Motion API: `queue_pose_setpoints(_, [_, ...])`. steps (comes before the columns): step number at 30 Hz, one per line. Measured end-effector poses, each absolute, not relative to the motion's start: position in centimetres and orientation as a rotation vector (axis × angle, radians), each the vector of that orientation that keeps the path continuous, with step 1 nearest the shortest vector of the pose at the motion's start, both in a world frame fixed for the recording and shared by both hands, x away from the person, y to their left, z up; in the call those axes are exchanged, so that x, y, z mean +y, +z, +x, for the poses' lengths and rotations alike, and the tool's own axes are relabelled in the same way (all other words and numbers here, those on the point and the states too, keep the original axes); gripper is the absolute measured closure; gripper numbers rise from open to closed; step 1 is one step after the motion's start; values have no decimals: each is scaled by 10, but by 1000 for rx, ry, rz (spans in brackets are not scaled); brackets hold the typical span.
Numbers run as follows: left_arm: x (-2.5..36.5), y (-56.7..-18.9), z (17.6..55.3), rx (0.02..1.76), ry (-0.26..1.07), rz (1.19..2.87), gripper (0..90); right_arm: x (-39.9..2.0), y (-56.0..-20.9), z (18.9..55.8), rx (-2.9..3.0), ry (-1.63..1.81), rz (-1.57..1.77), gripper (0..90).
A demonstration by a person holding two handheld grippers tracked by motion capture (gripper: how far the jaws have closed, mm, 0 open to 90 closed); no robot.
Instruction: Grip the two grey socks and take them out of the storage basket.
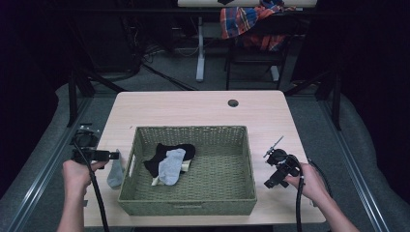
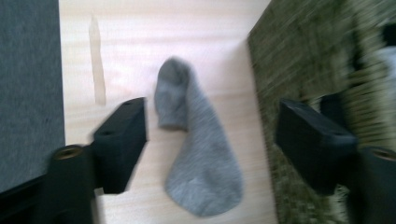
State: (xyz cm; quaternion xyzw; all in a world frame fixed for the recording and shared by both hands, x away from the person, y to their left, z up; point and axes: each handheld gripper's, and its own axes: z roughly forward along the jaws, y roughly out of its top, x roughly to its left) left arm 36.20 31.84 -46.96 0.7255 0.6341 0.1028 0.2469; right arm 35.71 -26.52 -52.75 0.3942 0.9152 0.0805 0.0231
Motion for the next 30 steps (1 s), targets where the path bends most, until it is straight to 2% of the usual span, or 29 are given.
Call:
queue_pose_setpoints(3, [312, -456, 358, 1695, 320, 1976, 165, -266, -527, 357, 2833, 247, 1219, 85])
queue_pose_setpoints(14, [263, -420, 349, 1486, 406, 2051, 85, -266, -527, 357, 2837, 246, 1217, 85])
queue_pose_setpoints(30, [205, -431, 358, 1303, 348, 2202, 13, -271, -529, 353, 2825, 262, 1249, 85])
